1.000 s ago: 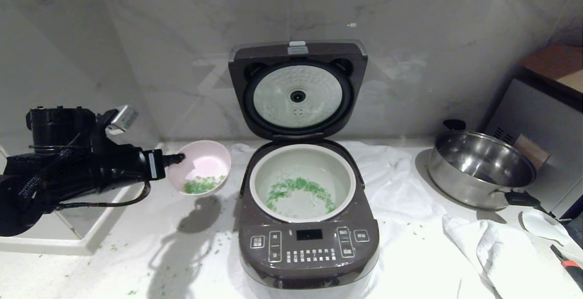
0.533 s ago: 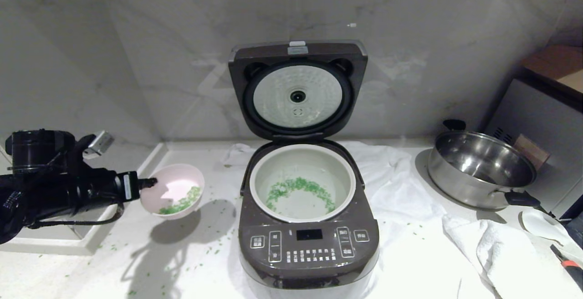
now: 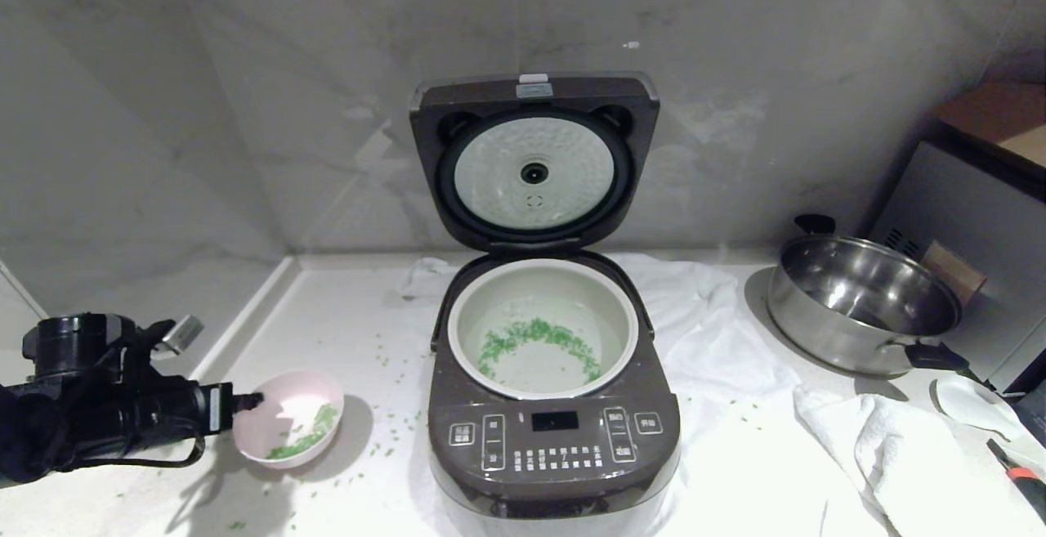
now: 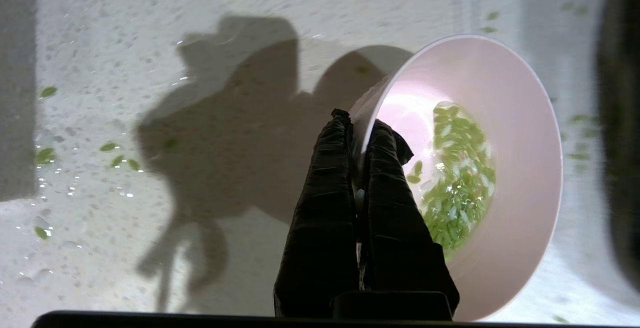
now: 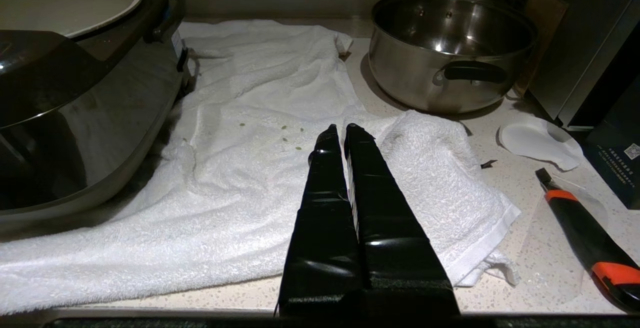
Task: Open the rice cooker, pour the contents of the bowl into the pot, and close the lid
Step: Close the rice cooker
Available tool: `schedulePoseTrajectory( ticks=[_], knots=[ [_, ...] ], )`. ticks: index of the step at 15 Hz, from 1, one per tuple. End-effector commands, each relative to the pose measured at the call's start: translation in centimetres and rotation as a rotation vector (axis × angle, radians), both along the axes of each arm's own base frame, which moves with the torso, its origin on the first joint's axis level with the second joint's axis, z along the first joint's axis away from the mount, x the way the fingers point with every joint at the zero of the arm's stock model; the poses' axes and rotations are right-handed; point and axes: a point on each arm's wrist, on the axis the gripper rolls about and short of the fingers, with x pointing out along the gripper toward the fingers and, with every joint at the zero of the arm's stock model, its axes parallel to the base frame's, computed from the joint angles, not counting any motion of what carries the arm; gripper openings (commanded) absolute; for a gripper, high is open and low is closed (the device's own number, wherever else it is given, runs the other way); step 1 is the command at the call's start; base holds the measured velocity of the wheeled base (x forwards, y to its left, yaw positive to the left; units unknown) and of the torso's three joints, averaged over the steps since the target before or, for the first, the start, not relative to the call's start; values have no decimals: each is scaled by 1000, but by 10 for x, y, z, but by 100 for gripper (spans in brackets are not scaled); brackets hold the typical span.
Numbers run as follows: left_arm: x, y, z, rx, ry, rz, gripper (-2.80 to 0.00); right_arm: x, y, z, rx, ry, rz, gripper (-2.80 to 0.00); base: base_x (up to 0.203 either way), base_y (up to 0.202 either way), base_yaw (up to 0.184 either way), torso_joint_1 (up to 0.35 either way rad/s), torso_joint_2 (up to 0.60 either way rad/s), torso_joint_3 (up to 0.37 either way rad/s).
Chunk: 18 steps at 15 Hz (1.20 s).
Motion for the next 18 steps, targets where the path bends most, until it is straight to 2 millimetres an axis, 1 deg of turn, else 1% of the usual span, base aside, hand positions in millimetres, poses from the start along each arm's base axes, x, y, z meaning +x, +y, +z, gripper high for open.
schedulePoseTrajectory(
  ticks=[1, 4, 7, 8, 16, 18],
  knots=[
    [4, 15, -44, -11, 65, 30, -280, 0, 0, 0, 0, -1, 1, -280, 0, 0, 0, 0, 0, 0],
    [4, 28, -69, 10, 32, 64, -280, 0, 0, 0, 0, 0, 1, -280, 0, 0, 0, 0, 0, 0],
    [3, 36, -77, 69, 10, 46, -280, 0, 0, 0, 0, -1, 1, -280, 0, 0, 0, 0, 0, 0],
    [2, 39, -78, 87, 5, 36, 0, 0, 0, 0, 0, -1, 1, -280, 0, 0, 0, 0, 0, 0],
    [6, 40, -52, 123, -79, 42, 0, 0, 0, 0, 0, -1, 1, -280, 0, 0, 0, 0, 0, 0],
    [6, 40, -52, 124, -79, 43, 0, 0, 0, 0, 0, -1, 1, -280, 0, 0, 0, 0, 0, 0]
  ],
)
